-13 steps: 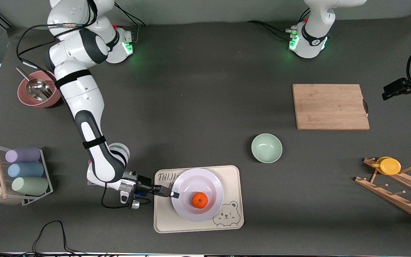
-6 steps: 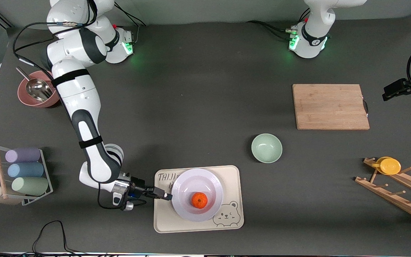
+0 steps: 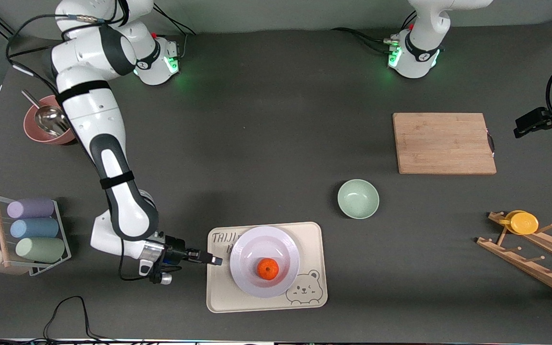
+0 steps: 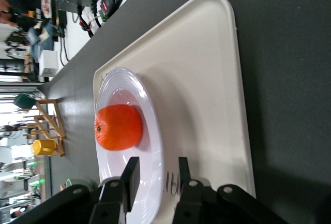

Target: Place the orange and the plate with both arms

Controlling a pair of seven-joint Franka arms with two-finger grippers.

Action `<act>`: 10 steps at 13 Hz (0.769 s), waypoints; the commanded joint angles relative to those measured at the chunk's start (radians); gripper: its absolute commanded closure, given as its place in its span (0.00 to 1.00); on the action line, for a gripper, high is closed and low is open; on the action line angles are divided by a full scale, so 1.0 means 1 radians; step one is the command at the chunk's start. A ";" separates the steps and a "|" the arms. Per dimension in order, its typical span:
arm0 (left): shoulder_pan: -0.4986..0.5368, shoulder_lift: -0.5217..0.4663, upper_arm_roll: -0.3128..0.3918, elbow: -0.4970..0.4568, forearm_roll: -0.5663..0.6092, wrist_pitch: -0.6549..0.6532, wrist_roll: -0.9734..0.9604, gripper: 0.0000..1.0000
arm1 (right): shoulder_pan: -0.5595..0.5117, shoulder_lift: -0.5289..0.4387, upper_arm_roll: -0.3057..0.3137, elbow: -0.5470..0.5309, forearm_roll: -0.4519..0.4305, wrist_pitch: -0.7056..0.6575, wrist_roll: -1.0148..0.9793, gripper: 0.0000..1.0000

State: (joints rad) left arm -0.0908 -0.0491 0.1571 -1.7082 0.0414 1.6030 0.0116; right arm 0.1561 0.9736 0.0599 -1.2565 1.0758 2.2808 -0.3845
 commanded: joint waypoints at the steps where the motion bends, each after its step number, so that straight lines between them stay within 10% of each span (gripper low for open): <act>1: -0.009 -0.017 0.010 -0.019 -0.006 0.014 0.008 0.00 | -0.006 -0.183 -0.025 -0.165 -0.181 -0.053 0.117 0.57; 10: -0.012 -0.025 0.010 -0.019 -0.006 0.014 0.007 0.00 | -0.099 -0.634 -0.038 -0.287 -0.887 -0.512 0.354 0.00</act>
State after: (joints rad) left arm -0.0913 -0.0498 0.1574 -1.7093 0.0414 1.6036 0.0116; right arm 0.0661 0.4647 0.0207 -1.4802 0.2938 1.8400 -0.1063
